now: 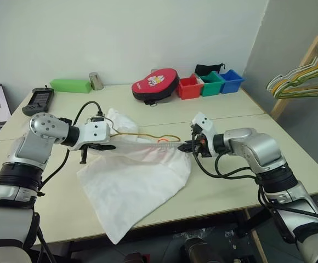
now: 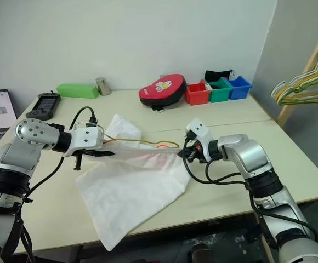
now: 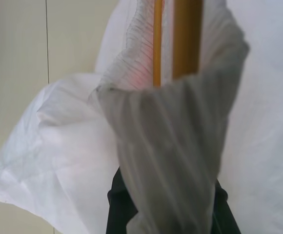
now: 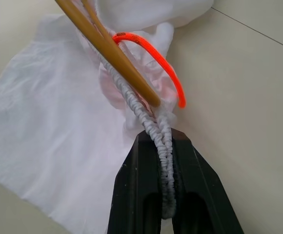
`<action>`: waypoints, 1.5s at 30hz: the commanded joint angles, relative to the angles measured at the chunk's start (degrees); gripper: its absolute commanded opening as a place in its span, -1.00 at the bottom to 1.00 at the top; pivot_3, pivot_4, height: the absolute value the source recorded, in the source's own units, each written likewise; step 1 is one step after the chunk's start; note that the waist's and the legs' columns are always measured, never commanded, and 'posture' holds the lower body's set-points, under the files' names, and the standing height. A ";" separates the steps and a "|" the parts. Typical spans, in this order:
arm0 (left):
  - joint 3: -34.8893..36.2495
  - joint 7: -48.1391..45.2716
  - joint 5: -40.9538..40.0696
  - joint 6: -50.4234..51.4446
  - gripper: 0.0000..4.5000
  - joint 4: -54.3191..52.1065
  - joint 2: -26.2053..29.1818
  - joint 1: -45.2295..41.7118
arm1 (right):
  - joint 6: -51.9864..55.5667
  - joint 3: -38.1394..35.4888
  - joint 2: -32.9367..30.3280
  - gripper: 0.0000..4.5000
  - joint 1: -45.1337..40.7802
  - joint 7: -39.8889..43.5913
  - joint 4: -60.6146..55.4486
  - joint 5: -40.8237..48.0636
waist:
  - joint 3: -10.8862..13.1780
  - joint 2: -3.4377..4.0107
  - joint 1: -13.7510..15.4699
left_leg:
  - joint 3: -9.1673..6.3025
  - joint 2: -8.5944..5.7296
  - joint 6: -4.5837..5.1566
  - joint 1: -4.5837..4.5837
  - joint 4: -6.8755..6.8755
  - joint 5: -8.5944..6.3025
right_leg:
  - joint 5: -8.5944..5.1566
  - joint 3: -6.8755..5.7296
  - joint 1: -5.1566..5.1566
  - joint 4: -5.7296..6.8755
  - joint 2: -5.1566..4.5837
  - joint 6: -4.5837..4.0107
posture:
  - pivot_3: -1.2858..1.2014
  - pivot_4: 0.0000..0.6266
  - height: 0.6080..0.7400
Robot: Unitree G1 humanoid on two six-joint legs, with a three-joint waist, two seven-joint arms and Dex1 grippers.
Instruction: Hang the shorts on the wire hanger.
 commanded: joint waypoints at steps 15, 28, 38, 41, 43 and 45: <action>-5.68 5.39 10.23 -10.30 -1.00 10.48 2.16 -5.22 | -1.42 2.12 -5.38 -0.99 -5.97 2.58 -5.03 -0.40 | 0.04 0.06 0.57 | 0.02 0.02 0.01 -0.08 -0.01 -0.01 | 0.00 0.00 -0.05 -0.08 0.00 -0.01 | -0.01 -0.94 1.00; -5.93 14.91 10.12 -3.76 -1.00 2.86 -12.58 -7.15 | -1.40 7.73 -4.58 -0.99 -8.79 0.57 -10.87 -4.24 | 0.00 0.02 0.70 | -0.05 -0.01 0.01 -0.36 0.01 -0.01 | 0.02 -0.02 -0.09 -0.36 0.00 0.03 | -0.02 -0.99 1.00; -5.96 14.77 9.78 -3.45 -1.00 2.21 -12.45 -7.41 | -7.99 11.96 -9.61 -0.02 -8.92 3.17 -11.31 -11.42 | 0.00 0.02 0.56 | -0.05 -0.01 0.01 -0.35 0.00 -0.01 | 0.02 -0.02 -0.11 -0.34 0.00 0.03 | -0.03 -0.98 1.00; -5.98 14.80 9.23 -3.21 -1.00 1.81 -13.40 -7.39 | -6.67 12.99 -11.29 0.32 -9.55 4.87 -12.54 -12.43 | 0.02 0.05 0.58 | -0.05 -0.02 0.01 -0.37 0.00 -0.01 | 0.02 -0.02 -0.11 -0.37 0.00 0.03 | -0.04 -0.95 1.00; -5.93 14.92 9.15 -3.07 -1.00 1.60 -13.67 -7.45 | -5.82 13.45 -11.87 0.49 -9.32 5.42 -12.74 -12.79 | 0.02 0.05 0.56 | -0.04 -0.02 0.01 -0.37 0.00 -0.01 | 0.02 -0.01 -0.11 -0.39 0.00 0.03 | -0.04 -0.95 1.00; -5.95 14.97 9.24 -3.00 -1.00 1.65 -13.93 -7.76 | -6.06 14.84 -12.68 0.68 -8.55 5.75 -11.84 -14.05 | 0.02 0.04 0.56 | -0.05 -0.01 0.01 -0.37 0.00 -0.01 | 0.02 -0.02 -0.11 -0.40 0.00 0.03 | -0.04 -0.93 1.00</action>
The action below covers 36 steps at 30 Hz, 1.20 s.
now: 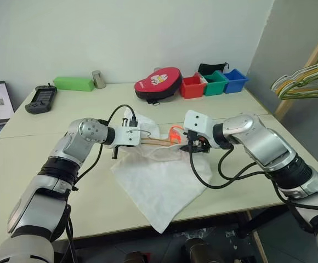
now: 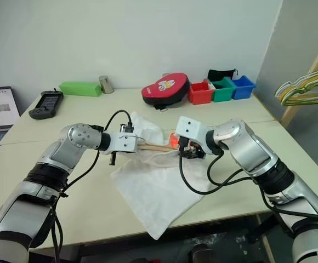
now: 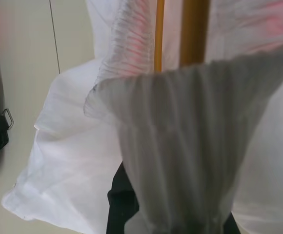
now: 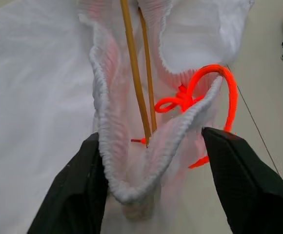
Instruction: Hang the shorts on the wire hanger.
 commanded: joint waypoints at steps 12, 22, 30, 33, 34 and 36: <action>2.54 -0.54 -2.51 2.92 -1.00 -7.36 -0.11 -1.23 | -11.54 5.77 5.10 0.85 -1.55 -2.87 21.13 -10.56 | 0.01 0.02 -0.15 | 0.03 -0.01 0.00 0.07 0.00 0.00 | 0.00 0.03 0.05 0.03 0.00 0.00 | -0.01 -0.91 1.00; 2.95 -0.13 -2.29 4.68 -1.00 -9.47 1.47 -0.04 | -17.78 4.80 7.16 0.13 -1.30 -0.84 26.24 -14.16 | 0.02 0.03 0.16 | 0.00 -0.02 0.00 0.04 0.00 0.00 | 0.00 0.02 0.04 0.03 0.00 0.00 | 0.01 -0.92 1.00; 2.71 0.41 -1.96 4.19 -1.00 -8.73 1.45 -0.78 | -18.58 3.87 7.37 -0.63 -0.53 -0.40 26.21 -15.31 | 0.02 0.03 0.18 | -0.01 -0.02 0.01 0.05 0.01 0.00 | 0.00 0.02 0.04 0.06 0.00 0.00 | 0.01 -0.92 1.00; 2.54 0.56 -1.68 3.79 -1.00 -8.09 1.53 -1.18 | -18.60 3.58 7.64 -0.78 -0.48 -0.46 26.50 -15.44 | 0.02 0.03 0.18 | -0.01 -0.02 0.00 0.05 0.00 0.00 | 0.01 0.02 0.04 0.06 0.01 0.00 | 0.00 -0.92 1.00; 2.51 0.57 -1.64 3.69 -1.00 -7.89 1.51 -1.38 | -18.64 3.48 7.70 -0.82 -0.41 -0.51 26.67 -15.58 | 0.02 0.03 0.18 | -0.01 -0.02 0.00 0.05 0.00 0.00 | 0.01 0.02 0.04 0.06 0.00 0.00 | 0.00 -0.92 1.00; 2.46 0.71 -1.56 3.38 -1.00 -7.42 1.45 -1.79 | -18.56 3.22 7.96 -0.86 -0.33 -0.63 27.10 -15.87 | 0.02 0.03 0.18 | -0.01 -0.02 0.00 0.05 0.01 0.00 | 0.01 0.02 0.04 0.06 0.00 -0.01 | 0.00 -0.92 1.00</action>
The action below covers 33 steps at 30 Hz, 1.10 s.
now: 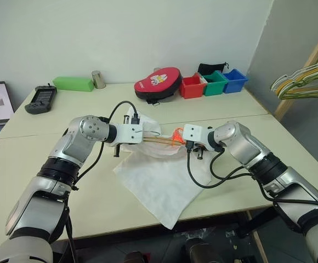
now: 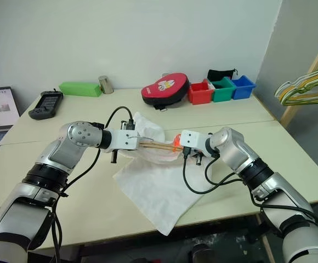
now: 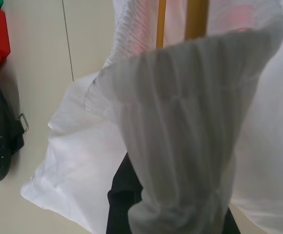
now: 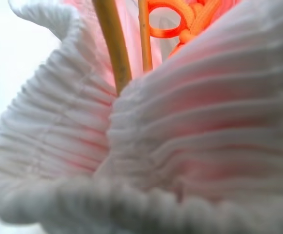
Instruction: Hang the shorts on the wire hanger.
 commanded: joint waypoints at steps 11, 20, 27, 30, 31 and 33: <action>4.56 0.04 -4.36 -7.93 -0.01 2.35 2.87 -3.44 | 3.33 -5.65 0.22 -0.92 2.48 -0.16 -7.45 -0.74 | 0.00 0.00 0.03 | -0.01 0.00 0.00 0.00 0.00 0.00 | 0.00 0.00 0.00 0.00 0.00 0.00 | 0.01 -0.92 1.00; 5.66 -0.45 -5.91 -11.33 0.74 5.43 5.77 -2.93 | 7.67 -8.65 -0.44 -0.92 5.26 0.52 -15.73 1.65 | -0.01 -0.01 0.05 | 0.00 0.00 0.00 -0.01 0.00 0.00 | 0.00 -0.01 0.00 0.00 0.00 0.00 | 0.00 -0.95 1.00; 9.65 -1.85 -12.48 -8.71 0.98 5.28 5.18 -3.56 | 10.04 -9.86 -0.95 -0.92 7.14 0.14 -18.89 2.59 | -0.03 -0.04 0.02 | -0.01 0.00 0.00 0.00 0.02 0.00 | 0.00 -0.02 0.00 0.02 0.00 0.00 | -0.01 -0.98 1.00; 11.86 -7.77 -18.04 -2.45 0.98 1.49 6.84 -2.91 | 11.05 -10.43 -1.17 -0.92 7.91 -0.18 -19.33 2.98 | -0.03 -0.04 -0.03 | 0.00 0.00 0.00 -0.01 0.02 0.00 | 0.00 -0.02 0.00 0.01 0.00 0.00 | -0.01 -0.98 1.00; 12.45 -8.69 -19.12 -0.88 0.98 0.37 7.22 -2.89 | 11.24 -10.67 -1.35 -0.92 8.17 -0.24 -19.50 3.11 | -0.03 -0.04 -0.06 | 0.00 0.00 0.00 -0.01 0.02 0.00 | 0.00 -0.03 0.00 0.01 0.00 0.00 | -0.01 -0.98 1.00; 13.47 -10.66 -21.29 3.18 0.98 -1.93 8.18 -3.20 | 11.95 -11.32 -1.51 -0.92 8.68 -0.30 -19.70 3.52 | -0.03 -0.04 -0.13 | 0.00 0.01 0.00 -0.02 0.02 0.00 | 0.00 -0.02 -0.01 0.01 0.00 0.00 | -0.01 -0.98 1.00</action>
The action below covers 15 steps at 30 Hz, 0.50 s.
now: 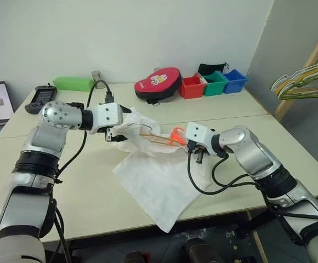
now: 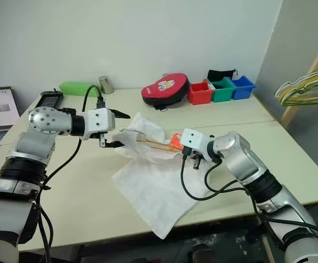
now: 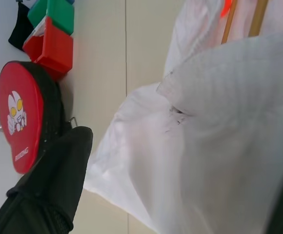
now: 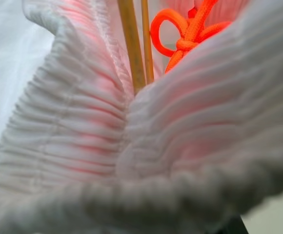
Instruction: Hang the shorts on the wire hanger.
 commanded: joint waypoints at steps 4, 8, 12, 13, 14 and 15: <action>4.05 -8.31 -6.05 11.08 0.98 -6.42 5.95 -4.92 | 3.31 -5.69 -0.71 -0.92 1.74 -1.35 -1.38 3.19 | -0.01 -0.02 -0.04 | -0.01 0.00 0.00 0.01 0.00 0.00 | 0.00 -0.01 0.01 0.00 0.00 0.00 | -0.02 -0.97 1.00; 3.06 -9.79 -4.33 9.54 0.98 -3.81 6.86 -7.31 | 6.71 -8.49 -1.20 -0.92 3.27 -1.86 -3.44 5.21 | -0.04 0.02 -0.06 | -0.01 -0.01 0.00 0.02 0.01 0.00 | 0.00 -0.02 0.03 0.00 0.01 0.00 | -0.05 -1.00 1.00; 2.89 -10.09 -5.19 10.74 0.98 -3.76 5.05 -7.65 | 10.07 -11.90 -3.48 -0.92 5.70 -3.46 -6.51 6.36 | -0.09 0.10 -0.40 | 0.02 -0.01 0.00 0.03 0.03 0.00 | 0.00 0.01 0.04 -0.01 0.01 0.00 | -0.09 -1.00 1.00; 3.08 -10.19 -5.86 11.94 0.98 -4.49 4.48 -7.64 | 11.64 -13.22 -3.78 -0.92 6.35 -4.01 -7.42 7.01 | -0.11 0.07 -0.44 | -0.01 -0.01 0.00 0.00 0.04 0.00 | 0.00 -0.01 0.03 -0.02 0.01 0.00 | -0.10 -1.00 1.00; 3.40 -10.37 -6.74 13.50 0.98 -5.35 3.84 -7.70 | 13.81 -14.98 -3.78 -0.92 6.97 -4.82 -8.48 7.87 | -0.11 0.07 -0.64 | 0.00 -0.01 -0.01 0.00 0.05 0.00 | 0.00 -0.01 0.04 -0.02 0.01 0.00 | -0.11 -1.00 1.00; 4.20 -10.24 -8.47 16.10 0.98 -5.96 2.70 -8.24 | 17.38 -17.66 -3.09 -0.92 7.53 -6.13 -10.04 8.97 | -0.11 0.07 -0.96 | 0.01 -0.01 -0.01 -0.01 0.05 0.00 | 0.00 0.01 0.03 -0.02 0.01 0.00 | -0.12 -1.00 1.00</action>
